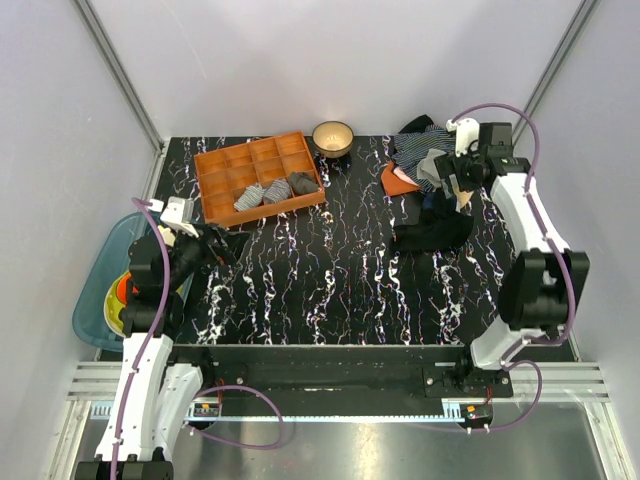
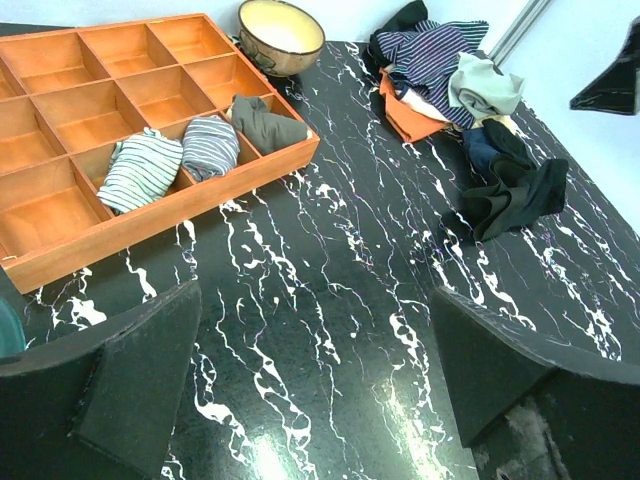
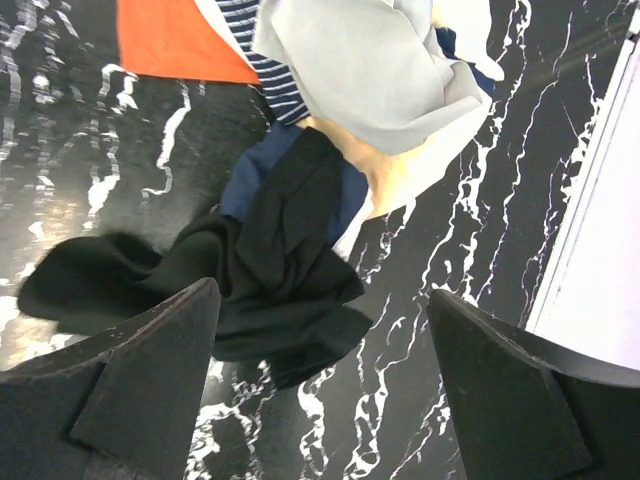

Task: Roll the underwear
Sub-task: Flatten out the underwear on the underwear.

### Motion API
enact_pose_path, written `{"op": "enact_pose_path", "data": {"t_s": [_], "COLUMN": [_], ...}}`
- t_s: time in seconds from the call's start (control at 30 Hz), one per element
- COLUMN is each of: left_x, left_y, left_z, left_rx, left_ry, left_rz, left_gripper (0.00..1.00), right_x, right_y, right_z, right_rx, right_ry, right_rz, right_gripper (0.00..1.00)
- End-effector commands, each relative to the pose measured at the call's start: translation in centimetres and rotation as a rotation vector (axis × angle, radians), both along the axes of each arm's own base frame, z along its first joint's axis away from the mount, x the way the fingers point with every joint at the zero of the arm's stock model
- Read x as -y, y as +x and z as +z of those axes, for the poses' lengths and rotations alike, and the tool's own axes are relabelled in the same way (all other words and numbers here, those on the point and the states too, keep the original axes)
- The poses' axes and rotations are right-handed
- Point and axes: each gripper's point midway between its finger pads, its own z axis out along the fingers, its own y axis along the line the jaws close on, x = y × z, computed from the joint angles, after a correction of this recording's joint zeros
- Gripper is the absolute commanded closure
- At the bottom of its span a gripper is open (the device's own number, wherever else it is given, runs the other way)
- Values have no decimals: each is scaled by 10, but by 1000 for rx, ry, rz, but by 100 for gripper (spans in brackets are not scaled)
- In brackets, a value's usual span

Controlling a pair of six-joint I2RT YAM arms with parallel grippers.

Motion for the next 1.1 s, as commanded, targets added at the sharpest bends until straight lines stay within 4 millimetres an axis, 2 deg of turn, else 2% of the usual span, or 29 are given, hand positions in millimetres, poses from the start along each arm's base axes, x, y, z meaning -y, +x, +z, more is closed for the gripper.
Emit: {"op": "enact_pose_path", "data": {"t_s": [0.0, 0.03, 0.07, 0.1, 0.13, 0.17, 0.2, 0.23, 0.27, 0.3, 0.33, 0.37, 0.43, 0.47, 0.53, 0.57, 0.8, 0.87, 0.9, 0.93, 1.0, 1.03, 1.07], "left_x": [-4, -3, -3, -2, -2, -2, -2, -2, -3, -3, -4, -5, -6, -7, -7, -7, -8, -8, -8, -9, -9, -9, -9], "left_y": [4, 4, 4, 3, 3, 4, 4, 4, 5, 5, 5, 6, 6, 7, 8, 8, 10, 10, 10, 11, 11, 11, 11], "left_z": [13, 14, 14, 13, 13, 12, 12, 12, 11, 10, 9, 8, 7, 7, 6, 6, 3, 2, 2, 2, 2, 2, 2], "left_rx": [34, 34, 35, 34, 31, 28, 28, 26, 23, 18, 17, 14, 10, 7, 3, 1, -10, -13, -15, -14, -17, -17, -17], "left_ry": [-6, -6, -5, -4, -4, -4, -4, -4, -1, 0, 2, 6, 8, 9, 9, 9, 3, 3, 3, 5, 7, 6, 6], "left_rz": [30, 27, 22, 19, 20, 17, 19, 17, 22, 23, 27, 30, 36, 40, 39, 42, 39, 39, 39, 42, 45, 45, 45], "left_gripper": [1, 1, 1, 1, 1, 1, 1, 1, 1, 1, 1, 1, 1, 1, 1, 1, 1, 1, 1, 1, 1, 1, 1], "right_x": [19, 20, 21, 22, 27, 29, 29, 29, 28, 27, 27, 26, 28, 30, 31, 31, 29, 32, 33, 33, 34, 34, 35], "right_y": [19, 24, 29, 33, 44, 52, 58, 70, 76, 82, 90, 96, 107, 110, 117, 118, 123, 127, 128, 129, 130, 131, 131], "right_z": [-22, -22, -36, -39, -31, -42, -43, -32, -43, -44, -36, -51, -50, -64, -65, -76, -101, -107, -108, -104, -94, -78, -68], "right_rx": [-84, -85, -118, -126, -102, -121, -120, -89, -109, -111, -94, -123, -117, -145, -145, -167, -210, -218, -220, -216, -196, -162, -146], "right_ry": [-120, -126, -134, -138, -153, -150, -145, -139, -124, -117, -113, -106, -106, -105, -99, -96, -74, -85, -87, -89, -90, -94, -98], "right_rz": [30, 36, 44, 42, 21, 14, 11, 6, 2, 2, 2, 1, -3, -7, -5, -5, 12, 8, 6, 2, 0, 2, -1], "right_gripper": [7, 9, 11, 11, 14, 16, 16, 17, 18, 18, 18, 18, 20, 20, 21, 21, 27, 38, 48, 66, 84, 95, 97]}}
